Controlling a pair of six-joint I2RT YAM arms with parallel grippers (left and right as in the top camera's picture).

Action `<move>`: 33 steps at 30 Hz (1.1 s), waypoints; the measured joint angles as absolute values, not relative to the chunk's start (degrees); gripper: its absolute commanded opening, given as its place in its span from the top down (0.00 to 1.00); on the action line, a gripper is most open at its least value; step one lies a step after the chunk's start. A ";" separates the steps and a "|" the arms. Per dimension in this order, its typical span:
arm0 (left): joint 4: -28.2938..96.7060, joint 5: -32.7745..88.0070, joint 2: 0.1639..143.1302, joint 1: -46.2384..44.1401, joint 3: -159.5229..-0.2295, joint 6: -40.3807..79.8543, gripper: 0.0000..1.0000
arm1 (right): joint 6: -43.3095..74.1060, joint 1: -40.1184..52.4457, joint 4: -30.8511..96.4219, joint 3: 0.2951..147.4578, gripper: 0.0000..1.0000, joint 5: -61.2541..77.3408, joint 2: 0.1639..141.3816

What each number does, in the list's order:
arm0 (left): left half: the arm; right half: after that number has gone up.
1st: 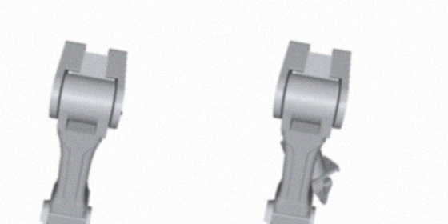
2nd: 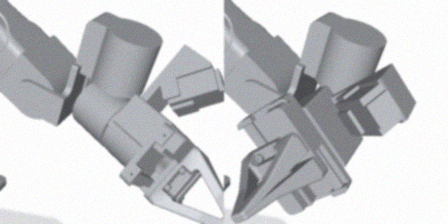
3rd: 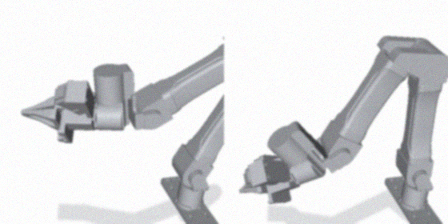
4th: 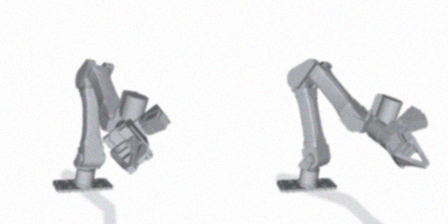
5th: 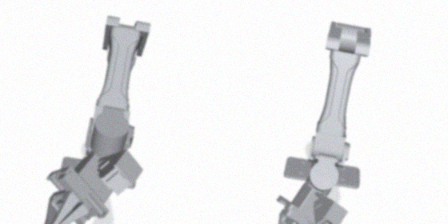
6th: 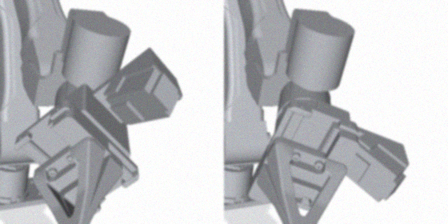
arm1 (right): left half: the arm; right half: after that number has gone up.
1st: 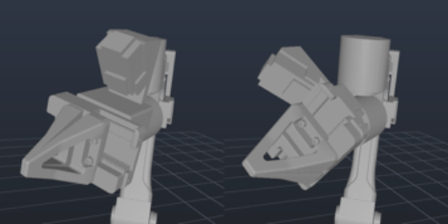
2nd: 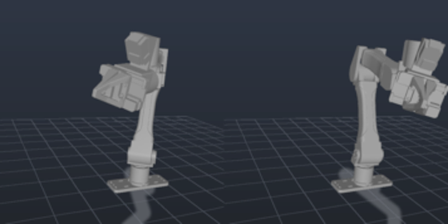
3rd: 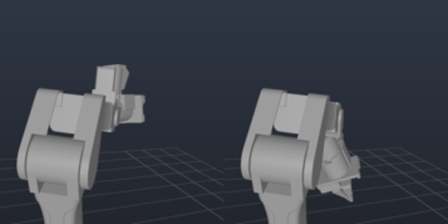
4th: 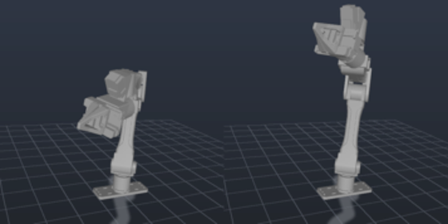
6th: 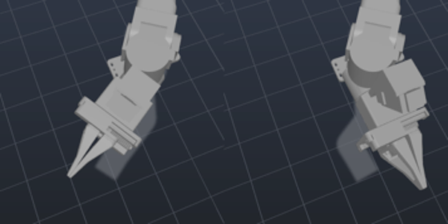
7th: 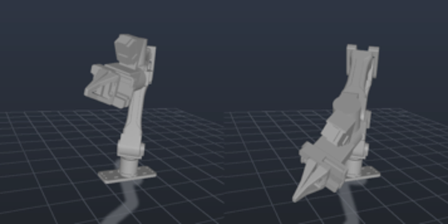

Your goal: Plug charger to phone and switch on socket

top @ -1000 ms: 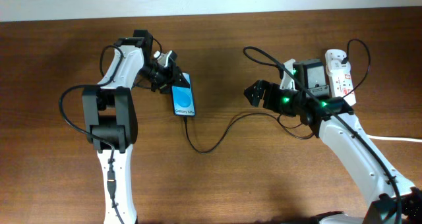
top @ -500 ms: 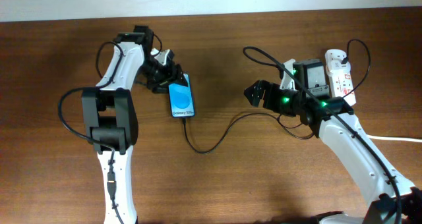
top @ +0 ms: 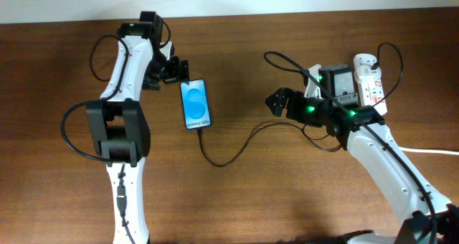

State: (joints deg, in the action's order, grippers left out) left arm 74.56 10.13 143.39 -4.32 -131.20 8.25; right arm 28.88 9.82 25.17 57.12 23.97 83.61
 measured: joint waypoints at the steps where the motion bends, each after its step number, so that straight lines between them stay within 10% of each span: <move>1: 74.59 10.00 143.39 -4.32 -131.22 8.23 0.00 | 28.75 9.82 25.43 57.12 0.02 23.97 83.53; 33: 74.61 9.56 143.39 -4.32 -131.22 8.23 0.01 | 26.55 9.82 49.80 78.96 0.02 23.03 58.76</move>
